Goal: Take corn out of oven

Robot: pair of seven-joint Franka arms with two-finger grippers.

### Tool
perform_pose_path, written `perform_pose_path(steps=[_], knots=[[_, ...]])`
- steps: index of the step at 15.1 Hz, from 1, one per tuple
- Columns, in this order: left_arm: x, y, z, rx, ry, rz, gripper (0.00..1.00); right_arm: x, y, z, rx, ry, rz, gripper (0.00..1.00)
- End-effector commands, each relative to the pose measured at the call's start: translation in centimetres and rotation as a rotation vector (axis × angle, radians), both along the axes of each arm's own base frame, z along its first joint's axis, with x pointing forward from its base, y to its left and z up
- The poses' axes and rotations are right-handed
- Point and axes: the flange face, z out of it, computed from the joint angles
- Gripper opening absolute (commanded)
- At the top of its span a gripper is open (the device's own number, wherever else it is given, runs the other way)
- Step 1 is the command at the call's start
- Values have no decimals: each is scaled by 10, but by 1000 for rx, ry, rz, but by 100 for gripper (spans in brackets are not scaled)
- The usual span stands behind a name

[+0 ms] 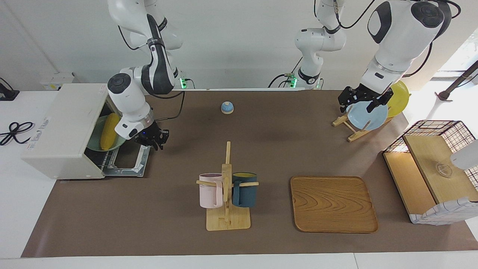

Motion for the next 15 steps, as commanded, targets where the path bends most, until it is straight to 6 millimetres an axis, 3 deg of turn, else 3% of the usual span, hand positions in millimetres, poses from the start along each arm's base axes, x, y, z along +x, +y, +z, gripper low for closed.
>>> perform_pose_path(steps=[1, 3, 5, 9, 12, 15], knots=[[-5, 4, 6, 22, -4, -4, 100, -16, -23, 35, -14, 29, -90, 21], [-5, 4, 5, 22, -3, -4, 100, -23, -64, 40, -55, 48, -143, 29], [-5, 3, 5, 22, -3, -6, 100, -33, -88, 30, -56, 57, -187, 42], [-5, 3, 5, 22, -3, -7, 100, -39, -97, 16, -55, 56, -169, 49], [-5, 4, 5, 22, -3, -4, 100, -43, -115, 6, -52, 64, -157, 48], [-5, 3, 5, 22, -3, -6, 100, -48, -118, -5, -52, 65, -153, 48]])
